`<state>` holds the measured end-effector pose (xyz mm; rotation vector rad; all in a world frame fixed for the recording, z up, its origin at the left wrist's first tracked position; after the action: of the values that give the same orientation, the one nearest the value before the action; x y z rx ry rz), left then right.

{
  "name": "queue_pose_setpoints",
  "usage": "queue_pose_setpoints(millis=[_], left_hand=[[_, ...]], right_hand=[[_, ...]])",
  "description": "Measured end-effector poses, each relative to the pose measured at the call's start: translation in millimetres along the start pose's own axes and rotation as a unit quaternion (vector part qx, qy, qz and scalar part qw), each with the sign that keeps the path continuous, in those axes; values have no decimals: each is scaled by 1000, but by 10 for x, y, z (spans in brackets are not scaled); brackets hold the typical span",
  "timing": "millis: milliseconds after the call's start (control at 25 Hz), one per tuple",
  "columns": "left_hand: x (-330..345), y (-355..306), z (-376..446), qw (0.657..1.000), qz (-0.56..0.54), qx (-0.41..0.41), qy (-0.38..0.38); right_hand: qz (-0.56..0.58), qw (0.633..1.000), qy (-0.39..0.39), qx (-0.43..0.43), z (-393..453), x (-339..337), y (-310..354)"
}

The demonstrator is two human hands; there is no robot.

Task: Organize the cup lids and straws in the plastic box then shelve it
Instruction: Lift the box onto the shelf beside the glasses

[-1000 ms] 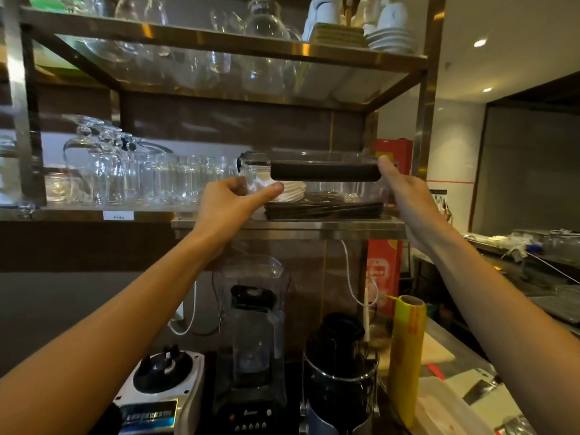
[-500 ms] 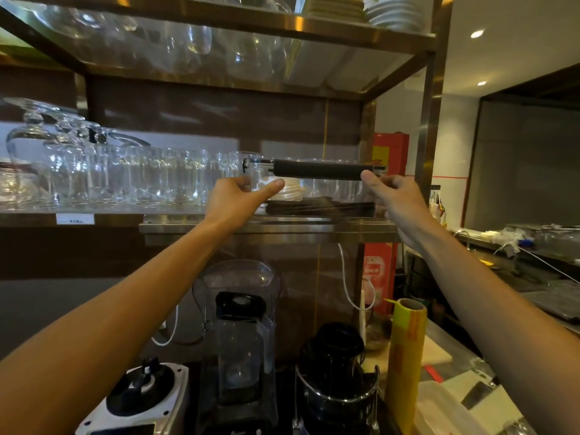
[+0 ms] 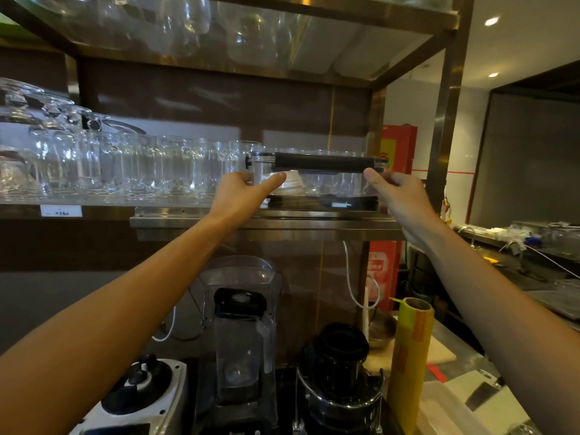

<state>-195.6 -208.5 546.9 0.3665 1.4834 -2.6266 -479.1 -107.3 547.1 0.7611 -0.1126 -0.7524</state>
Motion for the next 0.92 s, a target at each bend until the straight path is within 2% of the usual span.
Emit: queue_pose_setpoints(millis=[280,520,920], left_hand=[[5,18,18,999,46,0,14],[-17,30,-30,999,49,16,2],[50,16,-103,998,22,46,-22]], right_hand=[[15,1000,-9,3,-23,34,-62],[19,1000,1,-7,-49,45,-96],[38,998,-40,-32,-157,-100,-29]])
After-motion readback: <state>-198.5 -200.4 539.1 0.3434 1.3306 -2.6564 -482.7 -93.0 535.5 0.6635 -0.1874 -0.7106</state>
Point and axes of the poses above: each hand's wrist, its own z-axis towards the middle knuckle, its own x-axis out of the palm, y = z × x, the point moved 4 cm from there along z, towards the middle knuckle, and after that the axes turned 8 degrees about -x, right-handed, at the moved point
